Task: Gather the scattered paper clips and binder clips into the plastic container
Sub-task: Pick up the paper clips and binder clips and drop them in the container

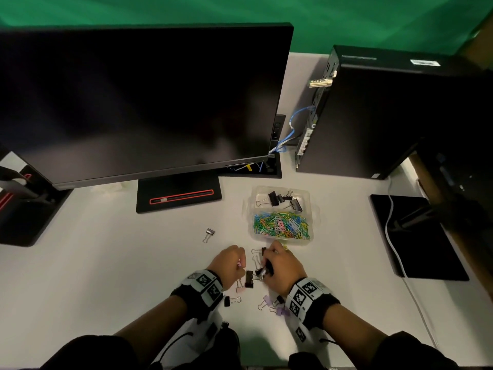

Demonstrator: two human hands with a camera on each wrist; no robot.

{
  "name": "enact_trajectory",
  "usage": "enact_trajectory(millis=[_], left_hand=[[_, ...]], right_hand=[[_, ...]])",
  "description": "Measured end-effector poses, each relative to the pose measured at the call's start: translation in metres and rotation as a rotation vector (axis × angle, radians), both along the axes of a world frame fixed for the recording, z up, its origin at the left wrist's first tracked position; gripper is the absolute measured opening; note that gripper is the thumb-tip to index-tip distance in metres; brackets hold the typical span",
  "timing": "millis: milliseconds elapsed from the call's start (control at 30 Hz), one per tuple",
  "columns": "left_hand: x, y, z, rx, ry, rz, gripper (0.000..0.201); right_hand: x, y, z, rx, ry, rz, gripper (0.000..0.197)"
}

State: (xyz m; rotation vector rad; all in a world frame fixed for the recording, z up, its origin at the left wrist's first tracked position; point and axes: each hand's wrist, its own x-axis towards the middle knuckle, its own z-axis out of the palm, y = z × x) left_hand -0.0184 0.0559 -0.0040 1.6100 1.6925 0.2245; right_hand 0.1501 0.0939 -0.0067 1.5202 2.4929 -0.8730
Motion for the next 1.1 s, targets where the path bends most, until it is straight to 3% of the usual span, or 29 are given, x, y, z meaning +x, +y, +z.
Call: enact_trajectory(millis=[267, 433, 500, 600, 767, 1000, 1100], left_hand=[[0.005, 0.063, 0.043, 0.100, -0.150, 0.067, 0.007], [0.027, 0.117, 0.047, 0.142, -0.183, 0.168, 0.022], [0.032, 0.135, 0.042, 0.153, -0.196, 0.218, 0.023], [0.035, 0.152, 0.035, 0.077, -0.192, 0.229, 0.033], [0.024, 0.145, 0.034, 0.074, -0.217, 0.164, 0.045], [-0.019, 0.104, 0.030, 0.210, -0.090, 0.215, 0.036], [-0.040, 0.084, 0.016, 0.186, 0.037, 0.264, 0.034]], right_hand=[[0.027, 0.003, 0.006, -0.054, 0.121, -0.083, 0.006], [0.037, 0.005, 0.017, -0.122, 0.208, -0.206, 0.041], [0.040, 0.007, 0.020, -0.140, 0.214, -0.205, 0.040], [0.045, 0.010, 0.021, -0.168, 0.202, -0.198, 0.022], [0.048, 0.017, 0.023, -0.180, 0.276, -0.200, 0.041], [0.047, 0.061, 0.058, -0.103, 0.384, -0.208, 0.043], [0.041, 0.090, 0.072, -0.038, 0.383, -0.269, 0.031]])
